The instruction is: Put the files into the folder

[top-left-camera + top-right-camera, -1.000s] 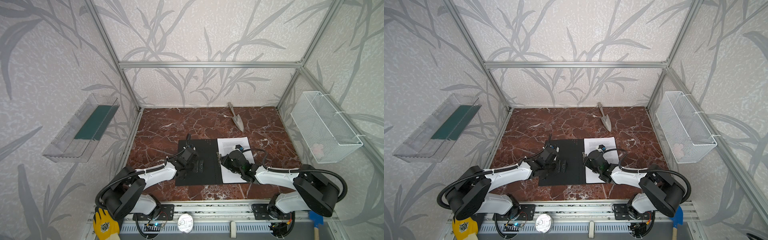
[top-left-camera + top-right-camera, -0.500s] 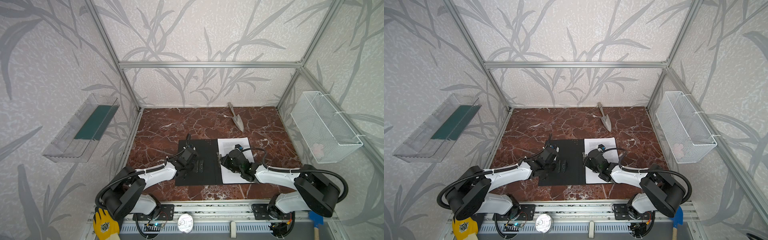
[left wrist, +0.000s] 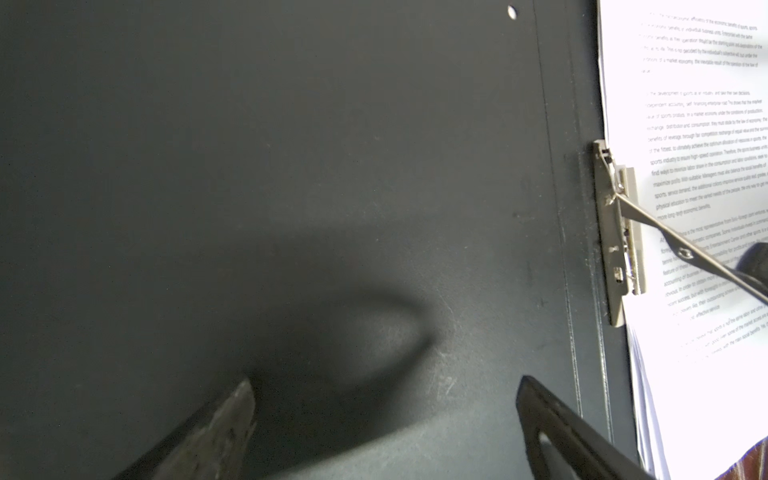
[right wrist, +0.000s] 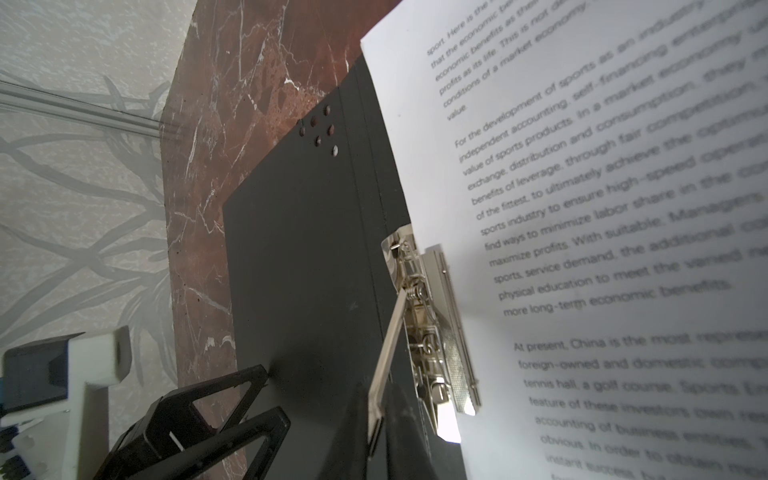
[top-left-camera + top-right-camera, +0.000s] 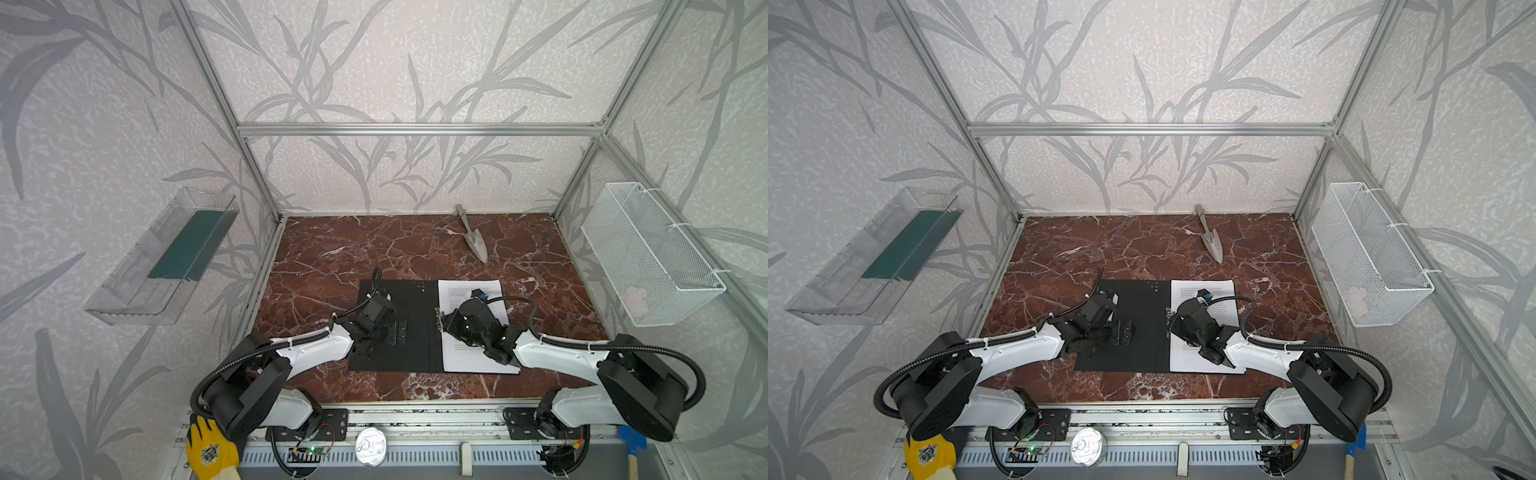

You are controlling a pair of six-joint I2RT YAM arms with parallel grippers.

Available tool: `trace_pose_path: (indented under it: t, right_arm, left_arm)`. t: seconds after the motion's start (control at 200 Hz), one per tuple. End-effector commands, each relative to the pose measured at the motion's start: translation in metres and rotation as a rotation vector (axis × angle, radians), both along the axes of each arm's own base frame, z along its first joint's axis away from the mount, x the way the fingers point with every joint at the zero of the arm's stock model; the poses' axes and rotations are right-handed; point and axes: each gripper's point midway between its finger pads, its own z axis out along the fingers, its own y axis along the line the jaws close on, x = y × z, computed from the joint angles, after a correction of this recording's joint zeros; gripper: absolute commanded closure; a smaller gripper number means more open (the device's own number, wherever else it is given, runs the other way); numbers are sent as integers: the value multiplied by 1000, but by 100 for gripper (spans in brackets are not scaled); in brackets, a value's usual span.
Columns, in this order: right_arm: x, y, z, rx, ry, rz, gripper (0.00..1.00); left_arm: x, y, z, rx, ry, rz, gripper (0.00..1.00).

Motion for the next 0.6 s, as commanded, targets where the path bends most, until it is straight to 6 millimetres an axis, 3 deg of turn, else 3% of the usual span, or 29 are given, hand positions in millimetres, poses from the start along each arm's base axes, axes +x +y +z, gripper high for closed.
trace_pose_path:
  t: [0.0, 0.245, 0.48, 0.595]
  right_arm:
    - [-12, -16, -16, -58, 51, -12, 89]
    - [-11, -12, -15, -50, 49, 2, 87]
    - [-6, -9, 13, -57, -13, 34, 83]
    - [-2, -9, 30, -43, -36, 18, 75]
  left_arm:
    - [-30, 31, -33, 122, 150, 39, 1]
    - [-30, 31, -33, 119, 151, 38, 1]
    - [-30, 31, -32, 121, 148, 41, 1]
    - [-30, 30, -32, 118, 149, 37, 1]
